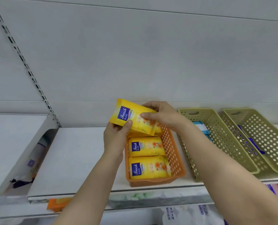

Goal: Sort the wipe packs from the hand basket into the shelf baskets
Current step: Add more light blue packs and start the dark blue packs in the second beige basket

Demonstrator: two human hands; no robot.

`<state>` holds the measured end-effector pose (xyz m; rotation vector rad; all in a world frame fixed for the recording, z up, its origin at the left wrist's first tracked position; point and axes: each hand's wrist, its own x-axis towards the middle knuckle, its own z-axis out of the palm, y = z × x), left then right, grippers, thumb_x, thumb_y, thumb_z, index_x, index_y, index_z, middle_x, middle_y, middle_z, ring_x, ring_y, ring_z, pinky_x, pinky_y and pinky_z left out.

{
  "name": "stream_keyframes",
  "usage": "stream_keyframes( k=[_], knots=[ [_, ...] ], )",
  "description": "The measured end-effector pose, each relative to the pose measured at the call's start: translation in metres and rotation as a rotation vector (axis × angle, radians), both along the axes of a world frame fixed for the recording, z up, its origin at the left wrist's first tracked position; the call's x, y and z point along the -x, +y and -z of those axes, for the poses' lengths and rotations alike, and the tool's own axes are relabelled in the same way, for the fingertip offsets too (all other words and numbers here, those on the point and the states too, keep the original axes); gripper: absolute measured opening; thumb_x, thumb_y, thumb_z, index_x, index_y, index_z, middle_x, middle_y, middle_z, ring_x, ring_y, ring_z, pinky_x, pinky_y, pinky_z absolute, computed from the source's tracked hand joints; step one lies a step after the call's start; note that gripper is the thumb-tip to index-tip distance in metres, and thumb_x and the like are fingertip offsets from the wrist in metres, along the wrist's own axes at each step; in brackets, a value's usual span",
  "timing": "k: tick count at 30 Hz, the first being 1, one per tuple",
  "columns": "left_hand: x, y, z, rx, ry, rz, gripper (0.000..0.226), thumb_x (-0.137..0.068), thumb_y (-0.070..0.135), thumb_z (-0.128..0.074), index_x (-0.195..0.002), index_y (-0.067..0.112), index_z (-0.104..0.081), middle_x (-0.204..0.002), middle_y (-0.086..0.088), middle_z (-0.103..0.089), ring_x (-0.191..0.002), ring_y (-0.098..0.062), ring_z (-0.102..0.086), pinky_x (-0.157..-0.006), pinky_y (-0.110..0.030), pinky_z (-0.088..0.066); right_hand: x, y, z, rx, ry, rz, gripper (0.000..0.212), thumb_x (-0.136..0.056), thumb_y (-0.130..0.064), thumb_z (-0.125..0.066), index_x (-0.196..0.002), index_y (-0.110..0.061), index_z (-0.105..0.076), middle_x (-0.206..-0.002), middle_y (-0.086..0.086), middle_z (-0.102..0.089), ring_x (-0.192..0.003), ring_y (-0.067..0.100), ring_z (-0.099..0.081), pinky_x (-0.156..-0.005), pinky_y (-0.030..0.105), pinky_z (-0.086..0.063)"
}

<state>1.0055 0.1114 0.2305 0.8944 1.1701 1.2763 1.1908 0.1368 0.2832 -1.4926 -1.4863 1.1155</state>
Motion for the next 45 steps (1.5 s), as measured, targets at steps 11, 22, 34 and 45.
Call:
stream_keyframes(
  k=[11, 22, 34, 45],
  knots=[
    [-0.004, -0.038, 0.042, 0.086, 0.451, 0.098, 0.026, -0.101, 0.046, -0.039, -0.12, 0.035, -0.053, -0.104, 0.012, -0.066, -0.086, -0.005, -0.065, -0.061, -0.023, -0.05, -0.013, -0.028, 0.023, 0.18, -0.567, -0.138, 0.037, -0.091, -0.032, -0.065, -0.125, -0.019, -0.064, -0.112, -0.001, -0.068, -0.092, 0.015, -0.067, -0.085, 0.033, -0.054],
    [-0.003, -0.045, 0.037, 0.082, 0.56, 0.138, 0.036, -0.103, 0.047, -0.032, -0.133, 0.038, -0.051, -0.113, 0.011, -0.064, -0.088, -0.002, -0.061, -0.06, -0.02, -0.047, 0.007, -0.042, 0.065, -0.053, -0.929, -0.246, 0.063, -0.082, -0.057, -0.068, -0.139, -0.037, -0.049, -0.139, 0.002, -0.048, -0.133, 0.024, -0.037, -0.107, 0.044, -0.037],
    [-0.001, -0.047, 0.028, 0.068, 0.681, 0.188, 0.043, -0.102, 0.047, -0.032, -0.14, 0.032, -0.046, -0.132, 0.002, -0.06, -0.103, -0.014, -0.06, -0.07, -0.022, -0.048, 0.009, -0.036, 0.062, -0.042, -0.911, -0.262, 0.057, -0.084, -0.058, -0.064, -0.135, -0.035, -0.055, -0.139, 0.005, -0.049, -0.134, 0.026, -0.038, -0.108, 0.043, -0.035],
    [0.139, -0.067, -0.047, -0.238, 1.056, -0.092, 0.044, -0.099, 0.037, -0.051, -0.142, 0.028, -0.045, -0.137, -0.003, -0.054, -0.126, -0.022, -0.048, -0.099, -0.034, -0.038, 0.103, -0.032, -0.027, -0.44, -0.922, -0.2, 0.045, -0.097, -0.046, -0.052, -0.135, -0.022, -0.056, -0.136, 0.007, -0.053, -0.131, 0.025, -0.039, -0.103, 0.037, -0.038]
  ],
)
